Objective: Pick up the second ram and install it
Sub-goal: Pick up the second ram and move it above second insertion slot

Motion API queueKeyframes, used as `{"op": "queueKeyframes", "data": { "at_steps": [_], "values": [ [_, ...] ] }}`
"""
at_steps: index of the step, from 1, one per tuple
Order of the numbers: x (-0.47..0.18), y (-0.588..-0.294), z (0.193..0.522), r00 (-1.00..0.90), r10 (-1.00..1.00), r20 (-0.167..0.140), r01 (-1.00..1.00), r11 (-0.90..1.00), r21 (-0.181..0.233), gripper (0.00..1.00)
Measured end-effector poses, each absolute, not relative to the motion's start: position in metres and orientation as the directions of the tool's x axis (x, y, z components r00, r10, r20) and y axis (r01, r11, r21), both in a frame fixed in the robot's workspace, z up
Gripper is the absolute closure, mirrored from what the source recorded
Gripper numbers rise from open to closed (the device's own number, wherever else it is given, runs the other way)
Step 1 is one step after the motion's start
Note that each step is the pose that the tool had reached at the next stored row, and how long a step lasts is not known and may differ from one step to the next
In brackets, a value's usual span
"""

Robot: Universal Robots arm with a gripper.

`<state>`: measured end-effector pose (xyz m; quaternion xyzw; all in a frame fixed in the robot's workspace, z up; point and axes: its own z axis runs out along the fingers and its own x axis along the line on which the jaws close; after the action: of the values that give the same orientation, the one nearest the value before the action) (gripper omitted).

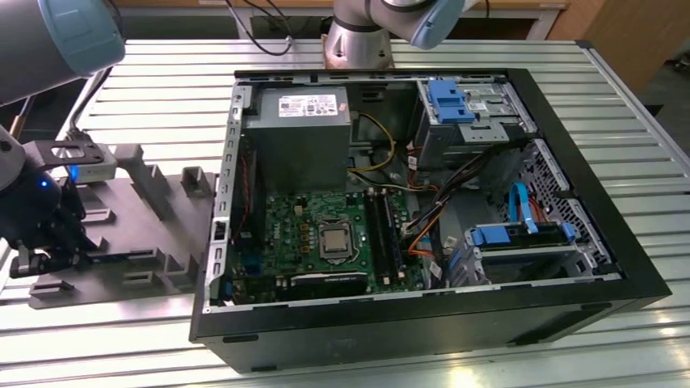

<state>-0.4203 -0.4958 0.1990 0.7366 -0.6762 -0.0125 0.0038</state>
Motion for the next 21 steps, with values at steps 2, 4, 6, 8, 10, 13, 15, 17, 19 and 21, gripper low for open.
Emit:
{"op": "queueKeyframes", "data": {
  "at_steps": [2,4,6,8,10,13,15,17,19,21],
  "values": [
    [-0.4203,-0.4958,0.1991,0.085,-0.996,-0.013,-0.996,-0.086,0.023,0.78],
    [-0.4203,-0.4958,0.1992,0.085,-0.996,-0.013,-0.996,-0.086,0.023,0.78],
    [-0.4203,-0.4958,0.1993,0.085,-0.996,-0.013,-0.996,-0.086,0.023,0.78],
    [-0.4204,-0.4964,0.1995,0.085,-0.996,-0.013,-0.996,-0.085,0.023,0.78],
    [-0.4204,-0.4972,0.1993,0.085,-0.996,-0.014,-0.996,-0.085,0.023,0.78],
    [-0.4203,-0.4981,0.1994,0.085,-0.996,-0.014,-0.996,-0.085,0.023,0.78],
    [-0.4203,-0.4983,0.1993,0.085,-0.996,-0.015,-0.996,-0.085,0.022,0.78],
    [-0.4203,-0.4988,0.1993,0.085,-0.996,-0.017,-0.996,-0.086,0.022,0.78],
    [-0.4203,-0.4995,0.1993,0.085,-0.996,-0.019,-0.996,-0.086,0.022,0.78],
    [-0.4203,-0.5006,0.1993,0.085,-0.996,-0.02,-0.996,-0.086,0.022,0.78]
  ]
}}
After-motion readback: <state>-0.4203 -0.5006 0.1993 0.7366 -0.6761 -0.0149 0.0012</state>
